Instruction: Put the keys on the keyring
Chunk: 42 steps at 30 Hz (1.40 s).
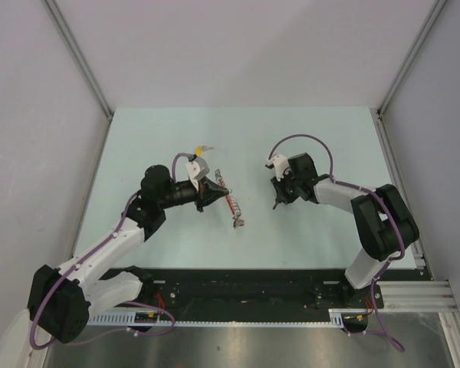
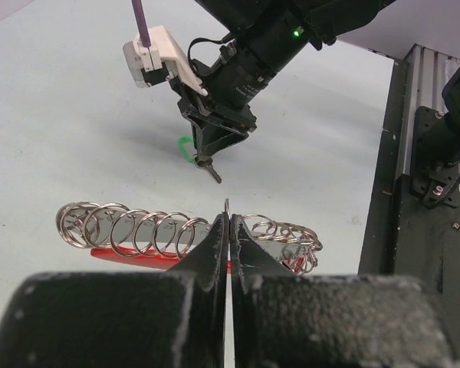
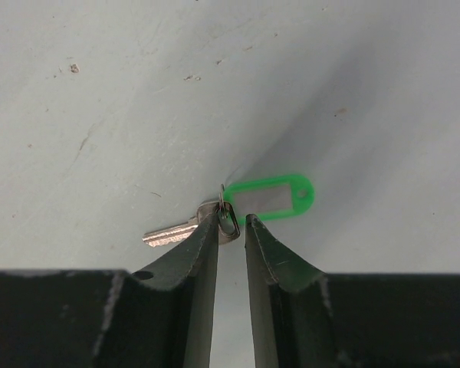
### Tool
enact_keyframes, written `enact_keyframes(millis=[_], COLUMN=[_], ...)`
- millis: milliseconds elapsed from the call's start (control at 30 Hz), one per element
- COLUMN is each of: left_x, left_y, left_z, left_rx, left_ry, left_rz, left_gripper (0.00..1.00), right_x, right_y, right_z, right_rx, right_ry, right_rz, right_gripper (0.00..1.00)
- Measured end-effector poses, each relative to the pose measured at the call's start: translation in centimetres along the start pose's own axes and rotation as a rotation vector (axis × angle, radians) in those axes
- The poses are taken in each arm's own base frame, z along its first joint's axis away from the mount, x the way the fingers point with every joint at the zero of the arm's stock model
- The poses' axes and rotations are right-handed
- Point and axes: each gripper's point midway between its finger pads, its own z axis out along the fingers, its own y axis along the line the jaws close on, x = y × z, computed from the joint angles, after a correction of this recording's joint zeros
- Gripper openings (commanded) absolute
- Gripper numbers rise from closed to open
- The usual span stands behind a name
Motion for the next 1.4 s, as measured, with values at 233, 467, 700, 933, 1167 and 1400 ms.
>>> enact_keyframes(millis=[233,467,700,933,1167,1400], left_x=[-0.1,-0.2,-0.2,-0.2,-0.2,-0.2], left_y=[-0.1,-0.1,0.0,0.0,0.0,-0.1], left_z=[-0.1,-0.1,-0.1,-0.1,-0.1,-0.1], left_rx=[0.000,0.000,0.000,-0.001,0.000,0.005], left_ry=[-0.004,-0.004,-0.004,-0.005,-0.005,-0.005], left_rz=[0.003,0.004,0.004,0.004,0.004,0.005], left_gripper=[0.00,0.00,0.00,0.00,0.00,0.00], right_x=[-0.1,-0.4,-0.2,-0.3,-0.4,-1.3], right_y=[0.1,0.1,0.3,0.3,0.3,1.1], right_z=[0.1,0.1,0.3,0.6,0.7,-0.1], right_rx=[0.007,0.010,0.010,0.014,0.014,0.009], right_ry=[-0.002,-0.003,0.006,0.011,0.009,-0.010], right_rz=[-0.016,-0.037,-0.050,-0.061,-0.070,-0.082], right_gripper=[0.24,0.22,0.19,0.10,0.00,0.00])
